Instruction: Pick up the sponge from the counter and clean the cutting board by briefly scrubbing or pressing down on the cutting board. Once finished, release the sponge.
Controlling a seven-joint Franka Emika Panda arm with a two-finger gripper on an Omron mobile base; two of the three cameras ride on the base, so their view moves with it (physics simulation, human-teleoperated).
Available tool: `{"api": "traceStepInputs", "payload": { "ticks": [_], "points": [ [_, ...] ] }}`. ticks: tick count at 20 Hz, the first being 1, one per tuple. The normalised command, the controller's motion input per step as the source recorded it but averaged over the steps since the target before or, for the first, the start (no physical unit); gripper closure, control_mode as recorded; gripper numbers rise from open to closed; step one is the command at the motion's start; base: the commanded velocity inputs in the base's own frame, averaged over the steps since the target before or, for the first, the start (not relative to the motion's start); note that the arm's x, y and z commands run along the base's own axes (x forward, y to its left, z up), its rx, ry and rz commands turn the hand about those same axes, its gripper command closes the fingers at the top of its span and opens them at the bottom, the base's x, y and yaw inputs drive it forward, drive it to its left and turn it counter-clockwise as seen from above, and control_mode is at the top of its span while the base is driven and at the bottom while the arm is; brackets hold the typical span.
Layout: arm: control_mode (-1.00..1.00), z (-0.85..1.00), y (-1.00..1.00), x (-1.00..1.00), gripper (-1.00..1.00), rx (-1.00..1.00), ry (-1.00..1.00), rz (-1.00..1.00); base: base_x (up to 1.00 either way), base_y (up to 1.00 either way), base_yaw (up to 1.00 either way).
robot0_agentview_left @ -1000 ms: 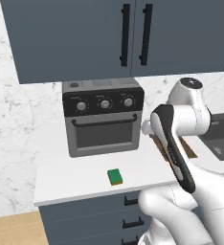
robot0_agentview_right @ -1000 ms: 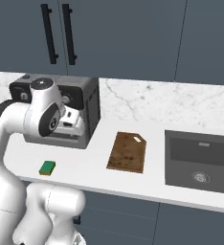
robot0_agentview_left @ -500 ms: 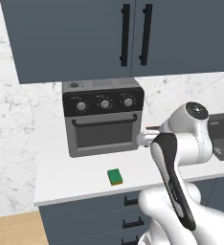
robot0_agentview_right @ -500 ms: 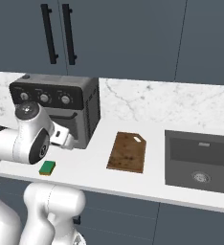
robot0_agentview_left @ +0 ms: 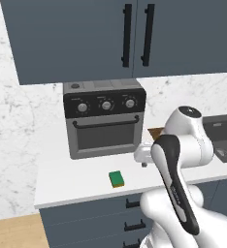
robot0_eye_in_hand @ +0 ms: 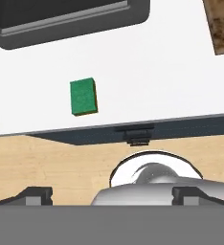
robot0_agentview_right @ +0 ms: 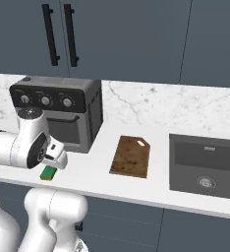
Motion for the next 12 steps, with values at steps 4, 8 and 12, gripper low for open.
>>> {"api": "traceStepInputs", "payload": {
  "ticks": [4,8,12],
  "points": [
    [-1.00,-0.42,0.80,-0.11,-1.00,0.00,-0.23,-0.08,0.00,0.00,0.00],
    [-1.00,-0.29,0.31,-0.20,-1.00,0.03,-0.13,-0.09,0.00,0.00,0.00],
    [-1.00,-0.26,0.00,0.12,-1.00,-0.03,-0.05,0.00,0.00,0.00,0.00]
  ]
}}
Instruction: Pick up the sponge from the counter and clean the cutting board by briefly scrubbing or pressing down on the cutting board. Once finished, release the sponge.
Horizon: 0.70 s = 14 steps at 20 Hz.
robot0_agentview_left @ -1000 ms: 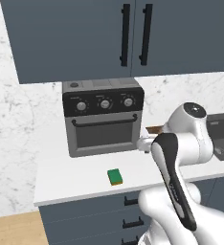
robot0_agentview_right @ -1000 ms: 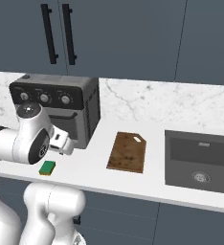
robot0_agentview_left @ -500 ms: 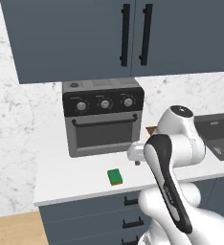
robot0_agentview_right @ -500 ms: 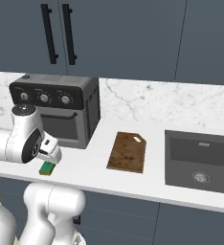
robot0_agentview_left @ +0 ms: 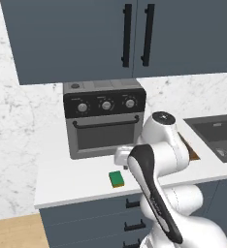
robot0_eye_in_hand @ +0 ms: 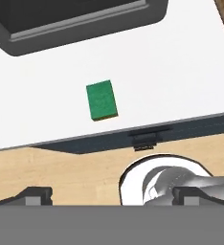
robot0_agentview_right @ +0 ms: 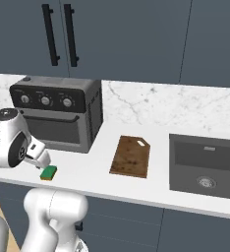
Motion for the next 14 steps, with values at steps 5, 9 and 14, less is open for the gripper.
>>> {"api": "traceStepInputs", "payload": {
  "ticks": [5,9,14],
  "points": [
    [-1.00,-0.61,-0.13,0.37,-1.00,-0.14,-0.39,0.00,0.00,0.00,0.00],
    [-1.00,-0.11,0.05,-0.04,-1.00,0.05,-0.09,0.00,0.00,0.00,0.00],
    [-1.00,-0.72,-0.03,0.05,-1.00,0.03,0.26,0.00,0.00,0.00,0.00]
  ]
}}
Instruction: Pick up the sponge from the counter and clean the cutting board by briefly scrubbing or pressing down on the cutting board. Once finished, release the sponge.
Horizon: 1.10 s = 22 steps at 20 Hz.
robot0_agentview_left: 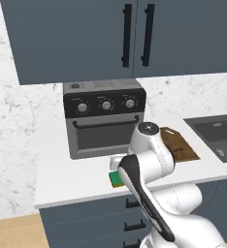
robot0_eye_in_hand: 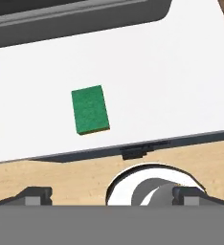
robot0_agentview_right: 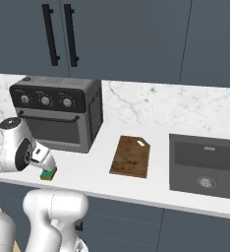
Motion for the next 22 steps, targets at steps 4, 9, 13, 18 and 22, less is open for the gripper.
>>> {"api": "traceStepInputs", "payload": {
  "ticks": [4,9,13,18,22],
  "points": [
    [-1.00,-0.57,-0.01,0.04,-1.00,0.02,0.25,0.00,0.00,0.00,0.00],
    [-1.00,-0.09,0.08,0.16,-1.00,0.03,-0.01,0.00,0.00,0.00,0.00],
    [-1.00,-0.61,0.22,0.21,-1.00,0.00,-0.22,0.01,0.00,0.00,0.00],
    [-1.00,-0.49,0.00,0.03,-1.00,0.03,-0.12,0.00,0.00,0.00,0.00],
    [-1.00,0.00,-0.03,0.23,-1.00,0.00,0.03,0.00,0.00,0.00,0.00]
  ]
}}
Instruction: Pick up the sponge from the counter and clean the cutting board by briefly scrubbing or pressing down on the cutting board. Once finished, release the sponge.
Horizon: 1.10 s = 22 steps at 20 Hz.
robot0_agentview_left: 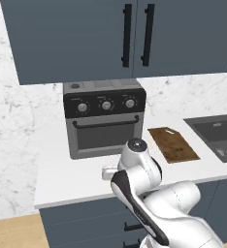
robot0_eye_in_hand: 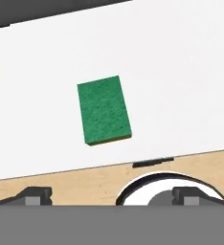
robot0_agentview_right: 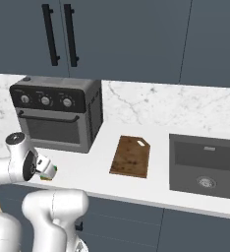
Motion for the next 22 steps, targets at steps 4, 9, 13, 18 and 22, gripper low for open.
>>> {"api": "traceStepInputs", "payload": {
  "ticks": [4,9,13,18,22],
  "points": [
    [-1.00,0.00,-0.09,0.56,-1.00,0.00,0.00,0.00,0.00,0.00,0.00],
    [-1.00,0.00,-0.12,0.31,-1.00,0.00,0.01,0.02,0.00,0.00,0.00],
    [-1.00,-0.20,0.00,0.00,-1.00,-0.04,0.07,0.00,0.00,0.00,0.00],
    [-1.00,-0.57,0.00,-0.10,-1.00,-0.20,0.25,0.00,0.00,0.00,0.00],
    [-1.00,0.00,0.00,0.07,-1.00,0.00,0.00,0.00,0.00,0.00,0.00]
  ]
}}
